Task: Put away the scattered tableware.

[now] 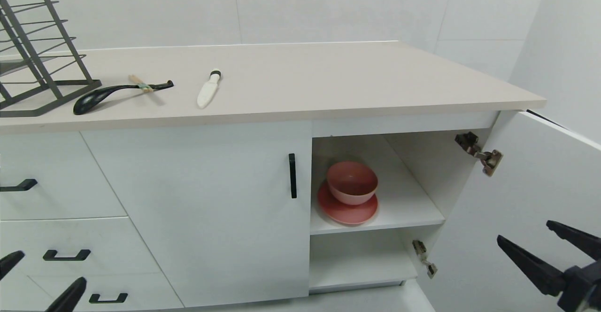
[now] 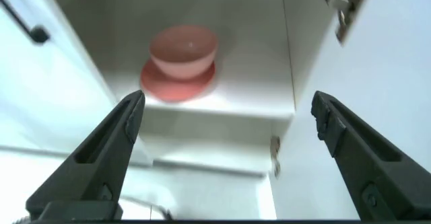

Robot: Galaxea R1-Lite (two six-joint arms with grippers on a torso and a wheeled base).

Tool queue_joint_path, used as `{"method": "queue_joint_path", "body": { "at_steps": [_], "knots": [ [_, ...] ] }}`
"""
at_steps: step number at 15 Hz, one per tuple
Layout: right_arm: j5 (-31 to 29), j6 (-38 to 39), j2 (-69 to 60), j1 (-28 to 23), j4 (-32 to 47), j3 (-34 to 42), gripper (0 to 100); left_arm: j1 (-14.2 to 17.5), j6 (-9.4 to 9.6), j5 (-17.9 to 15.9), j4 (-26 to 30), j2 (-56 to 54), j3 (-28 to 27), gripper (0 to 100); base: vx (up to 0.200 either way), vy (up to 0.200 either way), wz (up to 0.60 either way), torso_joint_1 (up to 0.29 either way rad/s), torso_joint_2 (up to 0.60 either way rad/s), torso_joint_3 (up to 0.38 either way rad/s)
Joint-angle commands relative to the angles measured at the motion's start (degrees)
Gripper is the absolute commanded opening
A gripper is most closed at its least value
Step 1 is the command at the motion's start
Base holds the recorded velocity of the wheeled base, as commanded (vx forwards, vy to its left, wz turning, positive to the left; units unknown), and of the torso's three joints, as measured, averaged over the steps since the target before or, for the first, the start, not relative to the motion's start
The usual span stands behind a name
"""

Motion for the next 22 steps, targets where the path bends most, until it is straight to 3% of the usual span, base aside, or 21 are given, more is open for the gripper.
{"method": "queue_joint_path", "body": {
  "at_steps": [1, 6, 8, 15, 17, 19, 22],
  "knots": [
    [-1.4, -0.2, -18.3, -3.2, 11.4, -0.2, 100, 3.7, -0.18, 0.0, 2.1, -7.9, 0.0, 100, 0.0, 0.0, 0.0, 0.0, 0.0, 0.0],
    [-1.2, -0.2, -37.4, -9.2, 26.1, -2.8, 100, 5.1, -0.71, -0.1, 8.0, -13.1, 0.0, 100, 0.0, 0.0, 0.0, 0.0, 0.0, 0.0],
    [-1.1, -0.2, -44.1, -12.5, 33.2, -5.4, 100, 6.0, -2.38, -0.1, 9.2, -14.6, 0.0, 100, 0.0, 0.0, 0.0, 0.0, 0.0, 0.0],
    [0.4, -0.3, -54.2, -17.9, 35.9, -1.1, 100, 8.7, -3.17, -0.7, 12.3, -17.5, 0.0, 100, 0.0, 0.0, 0.0, 0.0, 0.0, 0.0],
    [0.0, -2.2, -55.1, -17.6, 37.6, 0.0, 100, 8.8, -2.99, -0.6, 14.7, -18.4, 0.0, 100, 0.0, 0.0, 0.0, 0.0, 0.0, 0.0],
    [1.2, -4.9, -58.4, -16.8, 45.9, -0.1, 100, 9.5, -2.64, -0.4, 20.7, -22.1, 0.0, 100, 0.0, 0.0, 0.0, 0.0, 0.0, 0.0],
    [1.8, -2.8, -58.4, -16.8, 45.9, -0.1, 100, 9.5, -3.17, 0.3, 21.0, -22.1, 0.0, 100, 0.0, 0.0, 0.0, 0.0, 0.0, 0.0]
  ]
}}
